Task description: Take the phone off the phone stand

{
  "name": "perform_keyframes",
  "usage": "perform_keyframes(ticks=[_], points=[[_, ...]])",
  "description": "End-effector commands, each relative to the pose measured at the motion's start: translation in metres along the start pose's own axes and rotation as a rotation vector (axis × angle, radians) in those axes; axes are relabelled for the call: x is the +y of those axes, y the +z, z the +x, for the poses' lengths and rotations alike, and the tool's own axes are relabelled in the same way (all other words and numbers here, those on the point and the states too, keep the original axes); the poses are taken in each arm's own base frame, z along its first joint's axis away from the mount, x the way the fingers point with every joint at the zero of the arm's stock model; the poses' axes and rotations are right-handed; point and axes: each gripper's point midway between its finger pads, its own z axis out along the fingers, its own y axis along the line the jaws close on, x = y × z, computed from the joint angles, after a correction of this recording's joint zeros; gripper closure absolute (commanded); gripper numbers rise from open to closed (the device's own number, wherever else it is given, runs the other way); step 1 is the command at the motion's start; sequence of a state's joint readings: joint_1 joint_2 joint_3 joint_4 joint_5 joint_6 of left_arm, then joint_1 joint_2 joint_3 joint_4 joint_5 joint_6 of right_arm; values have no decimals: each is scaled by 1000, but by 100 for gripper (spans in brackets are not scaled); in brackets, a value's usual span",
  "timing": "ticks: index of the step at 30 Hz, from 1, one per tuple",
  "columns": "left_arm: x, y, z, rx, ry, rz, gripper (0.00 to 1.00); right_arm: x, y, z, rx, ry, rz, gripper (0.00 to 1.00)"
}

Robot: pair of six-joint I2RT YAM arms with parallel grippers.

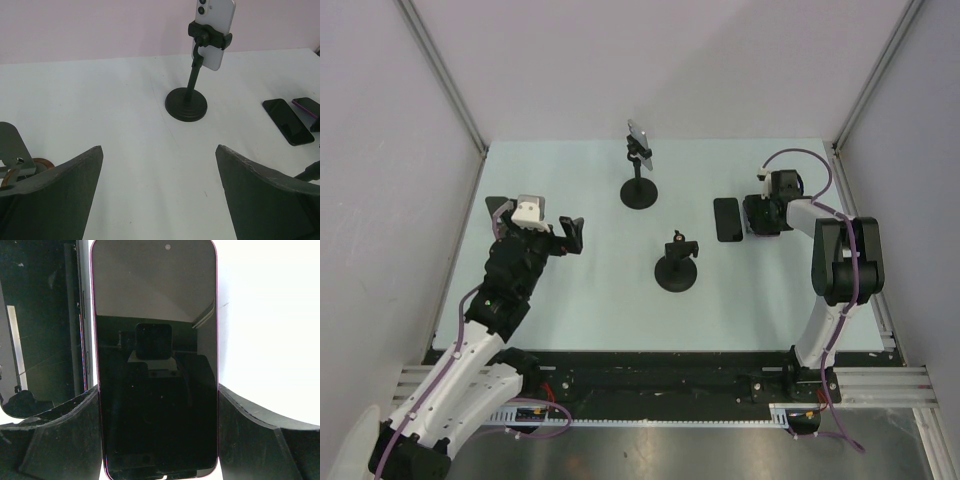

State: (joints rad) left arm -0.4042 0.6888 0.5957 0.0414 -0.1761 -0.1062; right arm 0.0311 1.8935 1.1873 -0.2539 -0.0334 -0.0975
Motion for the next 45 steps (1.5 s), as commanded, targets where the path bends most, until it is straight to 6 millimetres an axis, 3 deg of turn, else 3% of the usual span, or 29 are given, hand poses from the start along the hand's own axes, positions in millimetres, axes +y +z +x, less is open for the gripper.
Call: perform_keyframes(ticks=[1,16,25,30,32,42,45], points=[[-3,-1,-19,-52,-16,20,0,-2,4,-8,-27,17,7,60],[-4,-3,-21,-60,-22,29,0,-4,1,-5,-10,41,-7,27],[-6,-5,-23,-68,-29,41,0,-1,2,-2,-2,54,-33,13],[-7,-5,-23,-69,-29,44,0,0,2,-2,-2,74,-33,13],[-8,-5,-22,-67,-29,48,0,-14,2,-1,-3,122,-16,15],[-9,-5,-22,-65,-30,57,0,-14,10,-4,-14,148,-67,36],[-9,-4,-21,-63,-33,57,0,-10,11,-5,-13,153,-86,38]])
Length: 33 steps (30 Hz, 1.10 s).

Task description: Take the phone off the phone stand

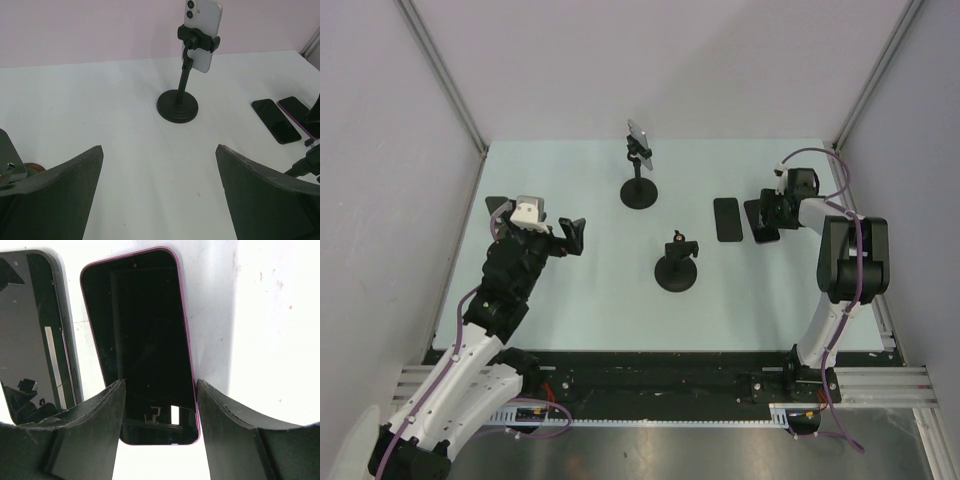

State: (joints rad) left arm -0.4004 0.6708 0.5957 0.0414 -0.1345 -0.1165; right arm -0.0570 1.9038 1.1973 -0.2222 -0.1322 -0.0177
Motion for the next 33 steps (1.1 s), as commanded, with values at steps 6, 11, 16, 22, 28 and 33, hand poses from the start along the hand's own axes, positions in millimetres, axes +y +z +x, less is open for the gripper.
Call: perform_keyframes(ticks=[6,11,16,22,28,33], points=[[-3,-1,-16,-47,-18,18,0,21,13,4,27,31,-55,39],[-4,-1,-16,-48,-19,21,0,27,17,8,47,103,-50,39],[-4,-1,-17,-49,-19,23,0,34,18,11,65,163,-59,39],[-5,-2,-16,-49,-22,27,0,41,14,11,71,197,-82,39],[-6,-2,-17,-51,-23,35,0,43,9,6,58,201,-80,37],[-10,-2,-16,-47,-29,53,0,38,-11,-15,-5,183,-47,30]])
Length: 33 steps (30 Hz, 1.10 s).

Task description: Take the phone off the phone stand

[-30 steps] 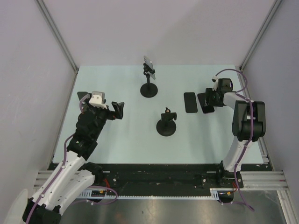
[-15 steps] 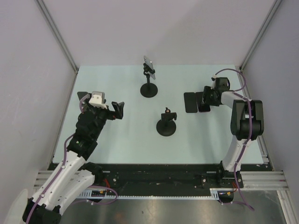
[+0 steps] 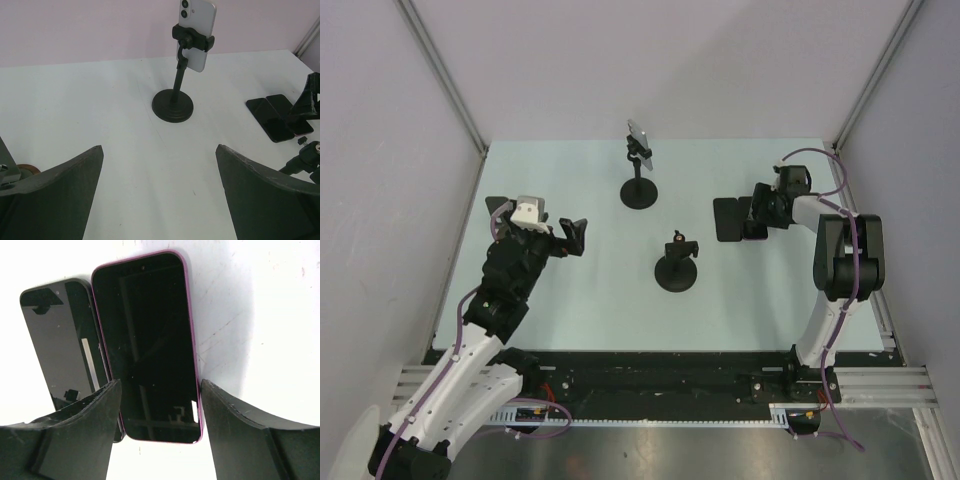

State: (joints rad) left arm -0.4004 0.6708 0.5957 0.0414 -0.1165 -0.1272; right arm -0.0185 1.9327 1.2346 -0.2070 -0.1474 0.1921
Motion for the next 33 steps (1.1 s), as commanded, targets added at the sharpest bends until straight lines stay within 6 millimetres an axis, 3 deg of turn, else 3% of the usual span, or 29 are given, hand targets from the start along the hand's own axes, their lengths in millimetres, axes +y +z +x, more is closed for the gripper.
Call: perform_keyframes(ticks=[1,2,7,9,10,11,15,19,22,27,33], points=[[-7,-1,-15,-42,-20,40,0,10,-23,-5,6,-3,2,28],[-10,-1,-14,-39,-24,52,0,14,-36,-19,-36,-10,0,26],[-28,2,-11,-10,-84,123,0,20,-80,-52,-145,-6,25,9],[-46,4,-9,24,-128,197,0,25,-105,-66,-206,1,28,5],[-52,4,-9,34,-144,215,0,24,-113,-68,-215,3,37,4],[-64,6,-8,56,-158,250,0,37,-121,-67,-227,-14,22,4],[-102,7,-5,119,-203,334,0,41,-163,-77,-310,-15,70,0],[-147,1,-3,168,-210,423,0,46,-188,-75,-348,-31,94,0],[-165,6,-1,190,-200,410,0,52,-202,-75,-385,-41,85,0],[-175,14,19,284,-130,329,0,50,-212,-75,-404,-52,93,0],[-191,22,44,363,-48,308,11,45,-219,-72,-412,-57,102,0]])
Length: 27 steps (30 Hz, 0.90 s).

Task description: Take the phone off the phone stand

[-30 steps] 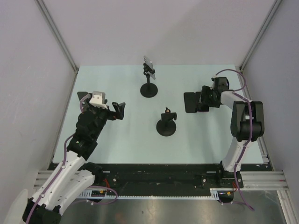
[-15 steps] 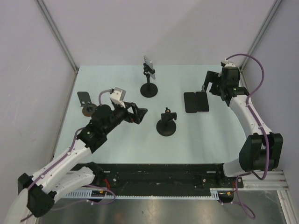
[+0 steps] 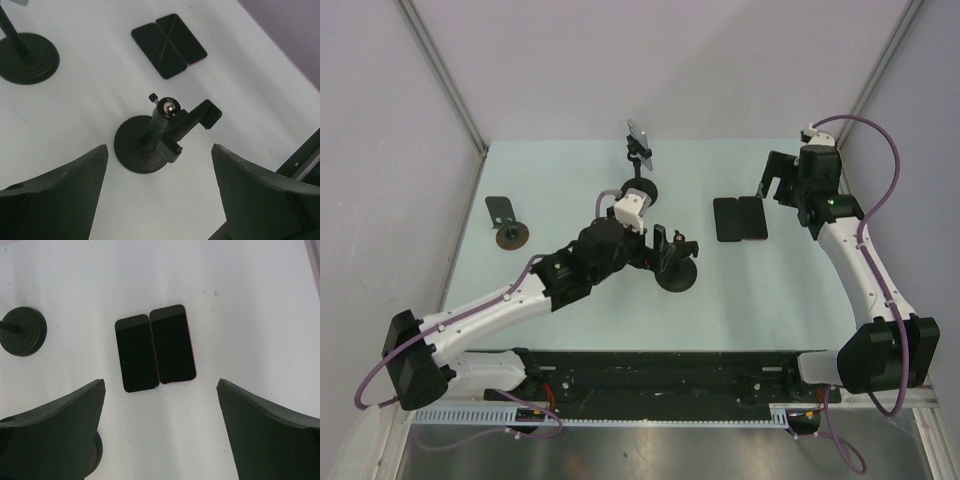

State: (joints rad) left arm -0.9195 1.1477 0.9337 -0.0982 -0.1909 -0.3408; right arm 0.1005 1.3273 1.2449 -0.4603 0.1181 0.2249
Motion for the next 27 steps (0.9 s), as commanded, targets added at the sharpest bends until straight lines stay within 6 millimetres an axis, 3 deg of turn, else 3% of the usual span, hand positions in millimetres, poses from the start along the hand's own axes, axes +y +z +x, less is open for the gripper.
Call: perform_keyframes(ticks=[1,15,22,27], points=[[-2,7,-2,23,24,-62,13,-9,-12,-3,-19,-8,28,0],[-6,33,21,115,83,-87,45,-17,-12,3,-4,-8,30,0],[3,31,15,98,118,-132,77,-16,-10,1,-6,-2,12,0],[24,19,1,49,159,-216,99,-14,-7,2,-2,-3,-7,0]])
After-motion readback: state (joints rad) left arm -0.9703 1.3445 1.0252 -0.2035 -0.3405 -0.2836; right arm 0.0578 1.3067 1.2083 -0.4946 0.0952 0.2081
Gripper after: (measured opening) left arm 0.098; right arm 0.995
